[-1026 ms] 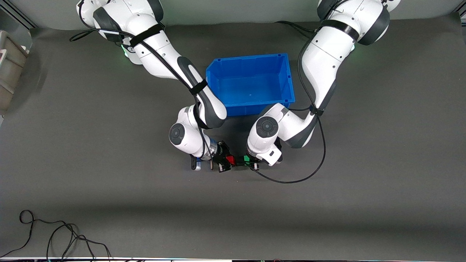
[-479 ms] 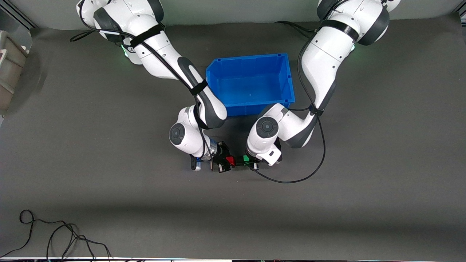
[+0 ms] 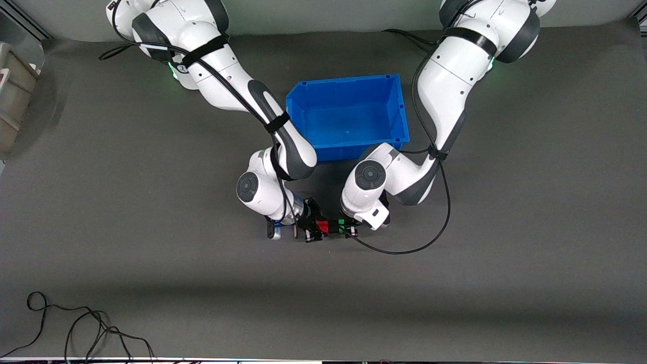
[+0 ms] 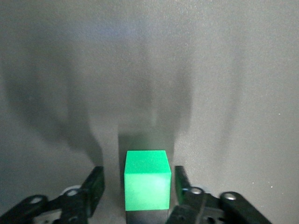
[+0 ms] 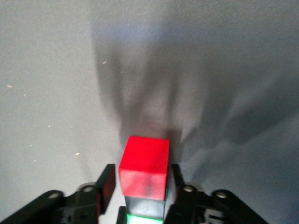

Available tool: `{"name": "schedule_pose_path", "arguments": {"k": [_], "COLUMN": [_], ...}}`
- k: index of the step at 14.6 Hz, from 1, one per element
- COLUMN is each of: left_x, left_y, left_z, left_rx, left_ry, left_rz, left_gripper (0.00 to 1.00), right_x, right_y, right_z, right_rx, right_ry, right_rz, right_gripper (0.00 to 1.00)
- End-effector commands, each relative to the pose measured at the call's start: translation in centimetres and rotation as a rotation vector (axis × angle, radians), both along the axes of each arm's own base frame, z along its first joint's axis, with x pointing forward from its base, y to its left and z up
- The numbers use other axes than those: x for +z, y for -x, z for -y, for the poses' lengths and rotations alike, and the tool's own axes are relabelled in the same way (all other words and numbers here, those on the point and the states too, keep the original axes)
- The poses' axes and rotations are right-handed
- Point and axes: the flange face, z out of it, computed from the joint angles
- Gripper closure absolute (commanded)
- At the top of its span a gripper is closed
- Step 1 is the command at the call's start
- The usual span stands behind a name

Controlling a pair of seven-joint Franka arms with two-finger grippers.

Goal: Attach green and red cubes to black cube

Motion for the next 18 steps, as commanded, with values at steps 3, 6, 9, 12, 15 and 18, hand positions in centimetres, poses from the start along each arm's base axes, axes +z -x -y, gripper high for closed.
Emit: {"name": "schedule_pose_path", "arguments": {"k": [3, 6, 9, 12, 15, 18], "left_x": [0.9, 3.9, 7.1, 11.5, 14.7, 16.5], "left_y": [-0.6, -2.4, -3.3, -2.4, -1.5, -1.6], "left_z": [0.2, -2.3, -5.2, -7.9, -13.6, -20.8], "left_rx": [0.006, -0.035, -0.219, -0.486, -0.673, -0.905], "left_ry": [0.006, -0.036, -0.108, -0.188, -0.224, -0.218], "left_rz": [0.024, 0.059, 0.019, -0.041, -0.025, -0.02], "left_gripper": [0.0, 0.0, 0.0, 0.0, 0.0, 0.0], "right_x": [1.2, 5.1, 9.0, 15.9, 22.4, 28.0], "right_y": [-0.9, -2.5, -4.4, -6.7, -7.3, -5.4], "right_z": [-1.1, -1.0, 1.4, 5.5, 10.8, 14.1], "right_rx": [-0.021, -0.016, 0.026, 0.157, 0.335, 0.622], "right_ry": [-0.028, -0.07, -0.091, -0.147, -0.078, 0.053], "right_rz": [0.031, 0.078, 0.044, 0.014, 0.045, 0.095], "right_gripper": [0.0, 0.0, 0.0, 0.0, 0.0, 0.0]}}
